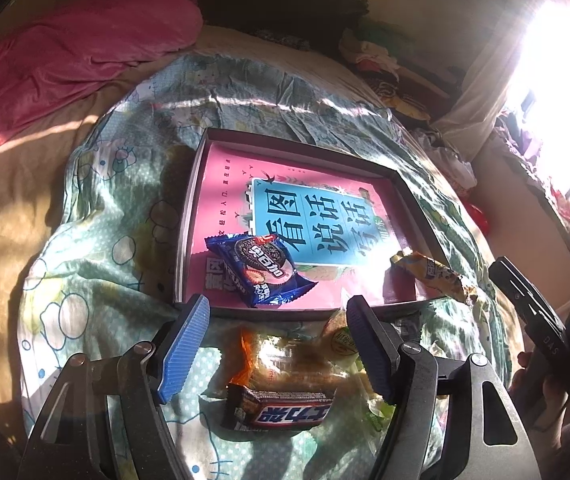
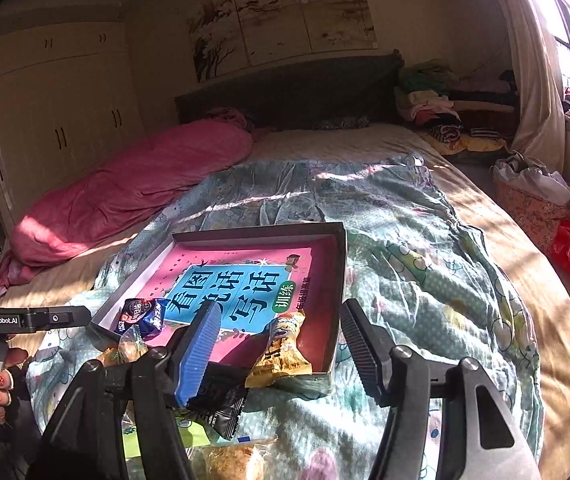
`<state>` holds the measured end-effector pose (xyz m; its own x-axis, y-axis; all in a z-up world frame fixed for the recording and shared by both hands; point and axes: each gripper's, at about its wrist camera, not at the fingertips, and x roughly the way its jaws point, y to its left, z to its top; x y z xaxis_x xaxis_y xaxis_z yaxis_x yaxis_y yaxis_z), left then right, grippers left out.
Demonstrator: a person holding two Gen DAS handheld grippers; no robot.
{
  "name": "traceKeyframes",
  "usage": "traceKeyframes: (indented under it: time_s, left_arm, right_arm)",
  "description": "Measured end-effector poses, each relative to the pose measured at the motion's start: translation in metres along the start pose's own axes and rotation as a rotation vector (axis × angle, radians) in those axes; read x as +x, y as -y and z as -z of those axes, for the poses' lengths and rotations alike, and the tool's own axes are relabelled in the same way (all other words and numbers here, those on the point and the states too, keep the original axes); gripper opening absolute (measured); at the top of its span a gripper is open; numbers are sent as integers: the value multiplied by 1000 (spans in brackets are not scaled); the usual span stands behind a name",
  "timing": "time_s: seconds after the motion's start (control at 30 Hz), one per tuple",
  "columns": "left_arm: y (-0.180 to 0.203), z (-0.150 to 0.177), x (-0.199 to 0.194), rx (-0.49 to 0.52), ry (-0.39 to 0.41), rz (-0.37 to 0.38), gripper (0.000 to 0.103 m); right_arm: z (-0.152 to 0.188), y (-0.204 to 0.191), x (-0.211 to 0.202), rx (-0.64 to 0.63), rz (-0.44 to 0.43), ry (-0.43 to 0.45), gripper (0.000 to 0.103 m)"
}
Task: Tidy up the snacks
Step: 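Withdraw both open grippers from the tray back to the snack pile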
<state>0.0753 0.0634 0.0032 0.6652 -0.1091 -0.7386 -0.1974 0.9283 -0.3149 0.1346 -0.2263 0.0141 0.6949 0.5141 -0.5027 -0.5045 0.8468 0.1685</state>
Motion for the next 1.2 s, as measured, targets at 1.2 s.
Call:
traceKeyframes:
  time_s: [1.2]
  left_arm:
    - [1,32,-9,49,-66,1,74]
  right_arm:
    - [35,-16,-30,74,34,-99,69]
